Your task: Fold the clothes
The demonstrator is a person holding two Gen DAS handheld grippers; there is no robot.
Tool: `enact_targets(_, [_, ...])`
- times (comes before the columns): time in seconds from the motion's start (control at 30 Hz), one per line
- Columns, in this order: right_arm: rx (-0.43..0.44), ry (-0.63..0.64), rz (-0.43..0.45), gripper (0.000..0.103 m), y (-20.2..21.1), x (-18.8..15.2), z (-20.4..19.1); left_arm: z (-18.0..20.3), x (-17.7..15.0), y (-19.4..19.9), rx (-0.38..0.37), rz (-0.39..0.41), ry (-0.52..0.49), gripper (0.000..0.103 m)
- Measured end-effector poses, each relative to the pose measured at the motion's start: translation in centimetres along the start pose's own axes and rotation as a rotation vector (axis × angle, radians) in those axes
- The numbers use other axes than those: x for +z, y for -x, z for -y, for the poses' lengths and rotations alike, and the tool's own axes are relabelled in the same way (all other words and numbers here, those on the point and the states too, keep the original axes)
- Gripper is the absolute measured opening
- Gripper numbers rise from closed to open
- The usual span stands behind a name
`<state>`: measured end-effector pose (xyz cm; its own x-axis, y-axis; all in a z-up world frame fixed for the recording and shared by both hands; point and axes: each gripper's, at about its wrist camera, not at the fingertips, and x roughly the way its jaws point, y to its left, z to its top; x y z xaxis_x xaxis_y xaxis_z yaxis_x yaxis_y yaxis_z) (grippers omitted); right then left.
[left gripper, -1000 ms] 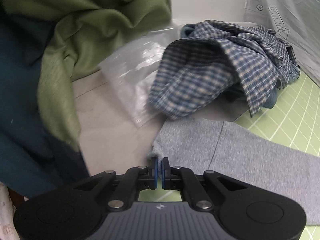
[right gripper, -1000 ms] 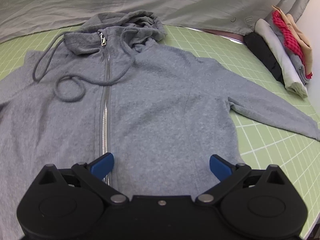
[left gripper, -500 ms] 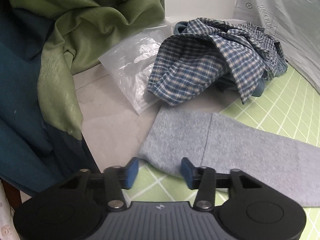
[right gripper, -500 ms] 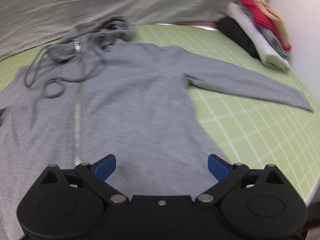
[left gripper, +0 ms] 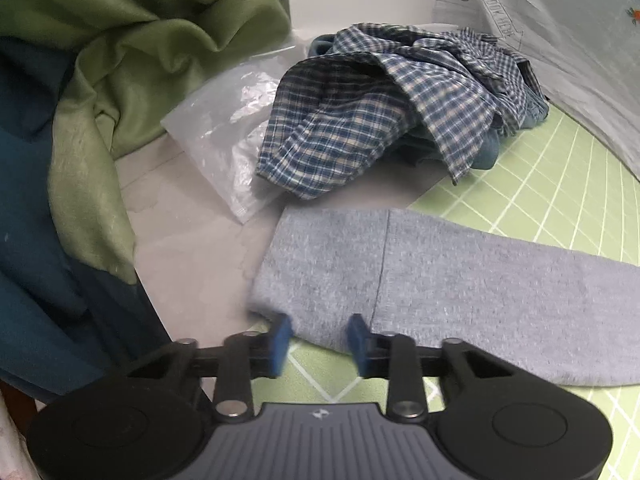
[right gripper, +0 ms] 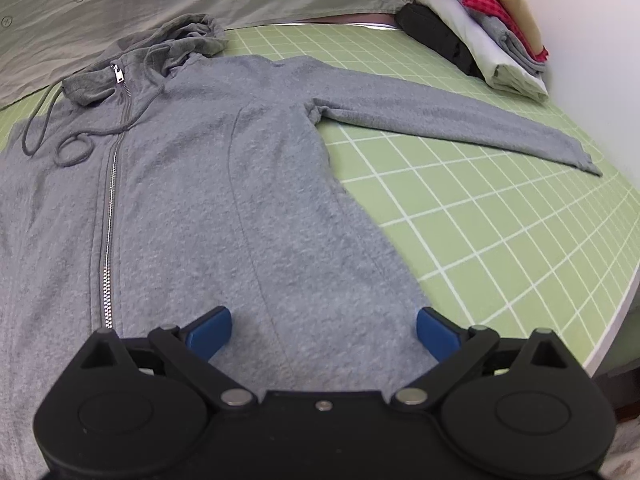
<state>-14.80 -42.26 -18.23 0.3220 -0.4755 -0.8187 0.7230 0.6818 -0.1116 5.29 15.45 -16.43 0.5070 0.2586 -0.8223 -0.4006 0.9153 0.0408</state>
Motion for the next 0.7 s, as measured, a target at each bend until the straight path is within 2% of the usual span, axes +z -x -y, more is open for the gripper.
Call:
enact_targets(0.03, [-0.001,-0.005,0.0,0.101,0.1,-0.1,0.0,0.1,0.0,0.1,0.012,0.001,0.0,0.005])
enact_targets(0.13, [-0.012,-0.008,-0.001,0.101,0.3,-0.2,-0.1,-0.3,0.5,0.4,-0.036,-0.015,0.048,0.0])
enact_targets(0.37, [-0.011,-0.01,0.003,0.099,0.6,0.0,0.1,2.7,1.1,2.0,-0.156,0.012,0.002,0.0])
enact_targets(0.47, [0.0,-0.032,0.005,0.099,0.8,0.2,0.8,4.8,1.1,2.7,-0.156,0.026,-0.032,0.0])
enact_targets(0.57, [0.011,-0.043,-0.004,0.099,0.8,0.3,1.3,6.1,1.0,2.6,-0.129,0.022,-0.047,0.021])
enact_targets(0.63, [0.024,-0.038,-0.007,0.1,0.8,0.4,1.4,5.9,1.0,2.1,-0.107,0.004,-0.042,0.058])
enact_targets(0.7, [0.027,-0.023,-0.013,0.1,0.7,0.4,1.3,5.3,0.9,1.6,-0.101,-0.009,-0.032,0.076])
